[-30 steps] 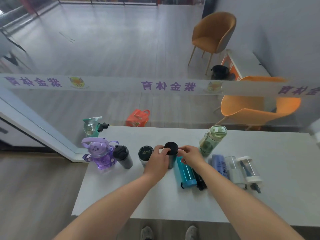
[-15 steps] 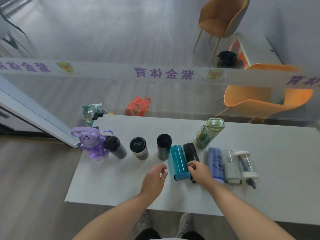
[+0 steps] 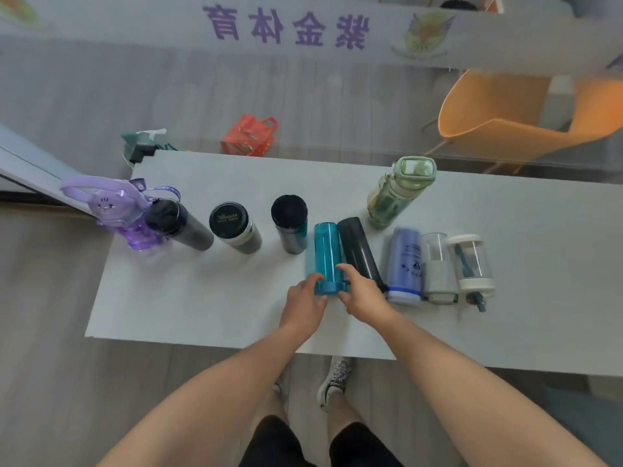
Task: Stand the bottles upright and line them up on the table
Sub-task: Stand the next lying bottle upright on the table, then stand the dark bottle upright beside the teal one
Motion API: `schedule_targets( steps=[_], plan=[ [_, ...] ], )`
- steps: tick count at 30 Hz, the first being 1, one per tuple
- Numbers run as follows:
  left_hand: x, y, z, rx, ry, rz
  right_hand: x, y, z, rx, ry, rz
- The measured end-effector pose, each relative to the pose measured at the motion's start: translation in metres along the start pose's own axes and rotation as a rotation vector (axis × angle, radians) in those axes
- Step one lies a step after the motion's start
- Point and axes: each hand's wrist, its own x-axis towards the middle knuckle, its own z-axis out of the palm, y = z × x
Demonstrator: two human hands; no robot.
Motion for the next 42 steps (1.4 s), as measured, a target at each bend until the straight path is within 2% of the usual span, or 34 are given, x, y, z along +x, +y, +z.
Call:
schedule_targets(
  steps=[5,12,17,24,27,29,31,35,37,42],
  plan=[
    [-0.019,0.017,-0.021,-0.022,0.078,-0.012,-0.021,-0.008,-0.023,0.204,-0.064,0.06],
    [-0.033,0.039,-0.05,-0.014,0.226,0.244,-0.036,-0.031,-0.058,0.4,-0.047,0.06],
    [-0.028,0.048,-0.06,0.153,0.278,0.339,-0.023,-0.05,-0.064,0.493,0.045,0.051],
    [-0.032,0.056,-0.063,0.551,0.358,0.455,-0.022,-0.048,-0.073,0.456,0.115,0.078],
    [-0.033,0.056,-0.058,0.551,0.338,0.668,-0.028,-0.028,-0.078,0.413,0.164,0.127],
    [-0.034,0.056,-0.05,0.5,0.239,0.755,-0.033,-0.009,-0.078,0.368,0.171,0.16],
    [-0.036,0.054,-0.037,0.447,0.152,0.681,-0.036,0.009,-0.075,0.329,0.14,0.177],
    [-0.032,0.049,-0.004,0.376,0.048,0.299,-0.036,0.031,-0.064,0.241,0.07,0.174],
    [-0.025,0.047,0.012,0.259,0.01,0.121,-0.034,0.032,-0.059,0.214,0.02,0.159],
    [-0.005,0.049,0.049,0.056,-0.042,-0.038,-0.02,0.035,-0.044,0.204,-0.093,0.16]
  ],
)
